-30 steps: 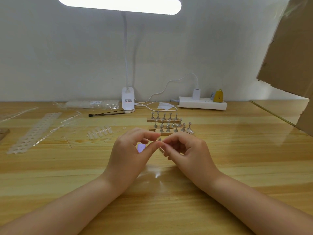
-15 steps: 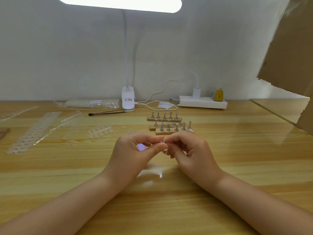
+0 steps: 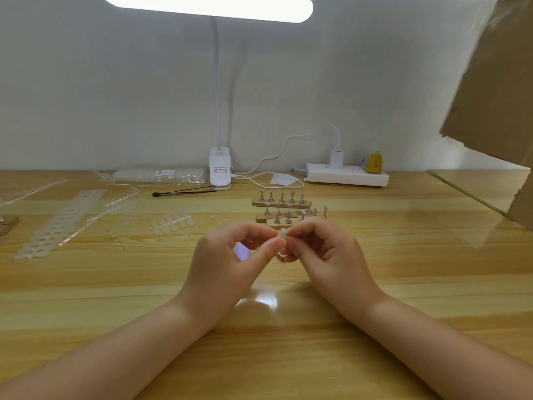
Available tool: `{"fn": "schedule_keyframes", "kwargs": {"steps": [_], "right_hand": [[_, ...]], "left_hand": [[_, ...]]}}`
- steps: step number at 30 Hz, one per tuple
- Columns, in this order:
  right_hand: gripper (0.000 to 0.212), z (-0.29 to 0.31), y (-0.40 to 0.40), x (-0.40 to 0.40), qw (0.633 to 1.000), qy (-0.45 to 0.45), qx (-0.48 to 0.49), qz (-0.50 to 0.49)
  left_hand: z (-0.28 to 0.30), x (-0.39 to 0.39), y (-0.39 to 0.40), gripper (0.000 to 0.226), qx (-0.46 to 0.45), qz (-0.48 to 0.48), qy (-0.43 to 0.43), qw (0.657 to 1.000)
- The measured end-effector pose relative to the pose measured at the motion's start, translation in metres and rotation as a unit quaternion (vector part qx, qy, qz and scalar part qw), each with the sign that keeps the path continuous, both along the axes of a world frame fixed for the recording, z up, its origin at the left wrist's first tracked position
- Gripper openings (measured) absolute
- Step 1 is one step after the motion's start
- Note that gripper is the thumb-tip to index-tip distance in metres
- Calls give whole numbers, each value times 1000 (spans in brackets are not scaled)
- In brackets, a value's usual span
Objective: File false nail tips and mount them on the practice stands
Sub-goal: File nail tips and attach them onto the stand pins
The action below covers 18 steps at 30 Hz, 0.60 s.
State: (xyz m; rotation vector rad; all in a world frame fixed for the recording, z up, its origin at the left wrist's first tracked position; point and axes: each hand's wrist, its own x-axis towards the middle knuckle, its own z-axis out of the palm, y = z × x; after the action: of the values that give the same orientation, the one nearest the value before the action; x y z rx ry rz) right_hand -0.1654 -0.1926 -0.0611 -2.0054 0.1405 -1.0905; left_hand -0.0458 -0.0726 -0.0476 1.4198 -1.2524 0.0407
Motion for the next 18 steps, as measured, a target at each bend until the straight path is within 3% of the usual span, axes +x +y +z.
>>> {"fn": "schedule_keyframes", "kwargs": {"steps": [8, 13, 18], "right_hand": [[12, 2, 0, -2, 994, 4, -90, -55], [6, 4, -1, -4, 968, 10, -236, -86], [7, 4, -2, -8, 951, 18, -295, -85]], "left_hand": [[0, -1, 0, 8, -1, 23, -25, 999], [-3, 0, 0, 30, 17, 18, -36, 999], [-3, 0, 1, 35, 22, 5, -45, 999]]}}
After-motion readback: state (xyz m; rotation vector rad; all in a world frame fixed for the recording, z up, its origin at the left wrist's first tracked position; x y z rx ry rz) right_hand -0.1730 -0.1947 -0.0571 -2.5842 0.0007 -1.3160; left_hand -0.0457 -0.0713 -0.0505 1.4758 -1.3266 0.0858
